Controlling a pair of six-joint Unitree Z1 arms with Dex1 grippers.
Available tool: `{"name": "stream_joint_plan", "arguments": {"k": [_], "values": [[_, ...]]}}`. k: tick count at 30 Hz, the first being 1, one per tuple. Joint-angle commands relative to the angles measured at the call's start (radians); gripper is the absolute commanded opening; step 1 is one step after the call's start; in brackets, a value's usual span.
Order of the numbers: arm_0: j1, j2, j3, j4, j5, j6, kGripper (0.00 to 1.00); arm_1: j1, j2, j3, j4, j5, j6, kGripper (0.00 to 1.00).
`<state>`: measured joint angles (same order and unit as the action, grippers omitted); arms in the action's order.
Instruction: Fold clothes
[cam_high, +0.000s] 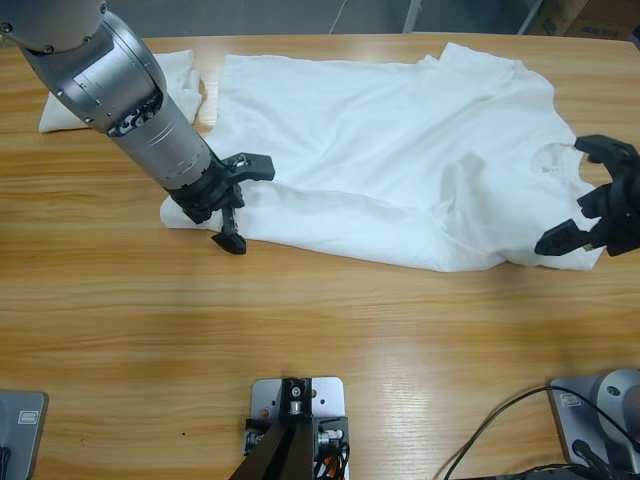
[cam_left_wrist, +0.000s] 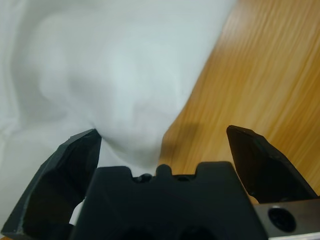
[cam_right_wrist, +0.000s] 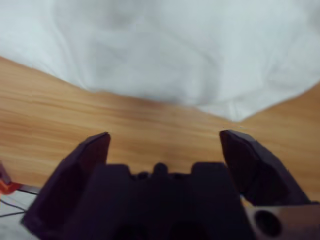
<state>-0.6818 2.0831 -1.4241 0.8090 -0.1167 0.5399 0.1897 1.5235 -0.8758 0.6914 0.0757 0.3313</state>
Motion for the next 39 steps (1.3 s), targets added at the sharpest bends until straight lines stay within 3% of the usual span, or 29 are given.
{"name": "stream_joint_plan", "arguments": {"k": [1,9,16,21,36,38,39], "values": [[0.015,0.014,-0.001,0.015,-0.011,0.026,0.957,0.011,0.076,0.065,-0.067,-0.059,0.218,0.914],[0.016,0.017,-0.014,0.022,0.005,0.026,0.954,0.019,0.150,0.214,-0.222,-0.064,0.358,0.961],[0.022,0.018,-0.013,0.027,0.003,0.028,0.954,-0.024,0.087,0.230,-0.276,-0.093,0.268,0.954],[0.022,0.018,-0.013,0.027,0.003,0.028,0.954,-0.035,0.073,0.162,-0.195,-0.132,0.209,0.950],[0.022,0.014,-0.012,0.033,0.003,0.026,0.954,-0.241,0.148,0.228,-0.362,0.088,0.123,0.941],[0.022,0.012,-0.012,0.033,0.003,0.026,0.954,-0.245,0.139,0.228,-0.342,0.114,0.146,0.853],[0.022,0.012,-0.012,0.033,0.003,0.026,0.954,-0.245,0.122,0.228,-0.327,0.131,0.167,0.759]]}}
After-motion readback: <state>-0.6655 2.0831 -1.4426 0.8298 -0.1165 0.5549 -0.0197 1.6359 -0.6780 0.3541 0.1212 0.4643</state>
